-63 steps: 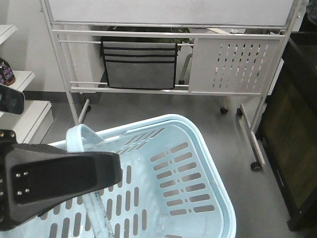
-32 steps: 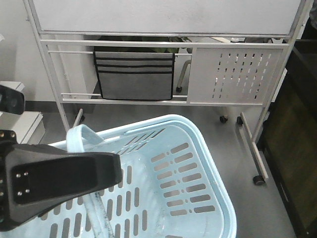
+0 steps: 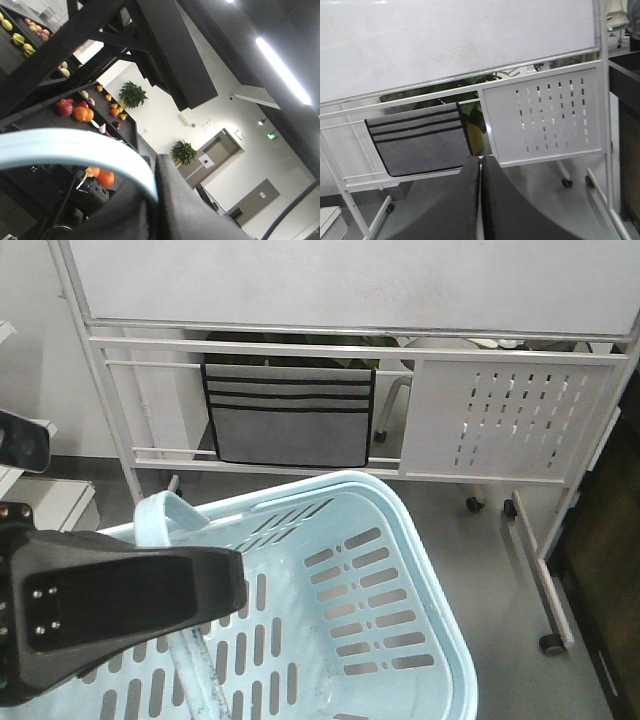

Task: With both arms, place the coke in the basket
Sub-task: 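Drive the base past the whiteboard stand carrying the basket, then turn the base toward the shelf with the red Coca-Cola can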

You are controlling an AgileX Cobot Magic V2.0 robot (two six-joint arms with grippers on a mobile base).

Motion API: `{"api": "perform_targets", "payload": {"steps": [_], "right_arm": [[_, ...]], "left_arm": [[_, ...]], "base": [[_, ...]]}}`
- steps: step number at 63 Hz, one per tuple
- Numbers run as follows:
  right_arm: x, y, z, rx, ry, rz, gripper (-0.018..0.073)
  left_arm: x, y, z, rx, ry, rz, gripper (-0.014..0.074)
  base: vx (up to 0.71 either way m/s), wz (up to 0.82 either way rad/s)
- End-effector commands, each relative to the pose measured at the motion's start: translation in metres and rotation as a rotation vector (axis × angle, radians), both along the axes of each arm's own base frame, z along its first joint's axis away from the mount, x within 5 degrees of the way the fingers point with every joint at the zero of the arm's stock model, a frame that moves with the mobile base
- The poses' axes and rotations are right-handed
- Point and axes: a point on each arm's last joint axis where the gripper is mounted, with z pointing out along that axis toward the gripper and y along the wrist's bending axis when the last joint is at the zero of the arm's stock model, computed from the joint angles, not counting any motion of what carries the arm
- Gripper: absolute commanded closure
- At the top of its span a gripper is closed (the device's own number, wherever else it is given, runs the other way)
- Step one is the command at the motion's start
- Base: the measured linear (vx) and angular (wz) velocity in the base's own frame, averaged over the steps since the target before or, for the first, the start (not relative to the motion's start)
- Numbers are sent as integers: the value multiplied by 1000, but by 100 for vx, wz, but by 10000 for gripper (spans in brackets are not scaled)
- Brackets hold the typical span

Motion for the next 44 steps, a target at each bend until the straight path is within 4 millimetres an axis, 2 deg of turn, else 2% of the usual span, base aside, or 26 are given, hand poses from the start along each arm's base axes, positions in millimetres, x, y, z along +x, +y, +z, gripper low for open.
{"api": "perform_targets", "payload": {"steps": [1, 20, 44], "right_arm": [[-1, -1, 4, -16, -75, -9, 564], [-1, -1, 4, -16, -75, -9, 564], [-1, -1, 4, -16, -75, -9, 564]], "left_arm": [[-5, 3, 19, -115, -22, -32, 602], [-5, 3, 19, -115, -22, -32, 602], [-5, 3, 19, -115, -22, -32, 602]], "base": [[18, 17], [16, 29], [12, 47]]}}
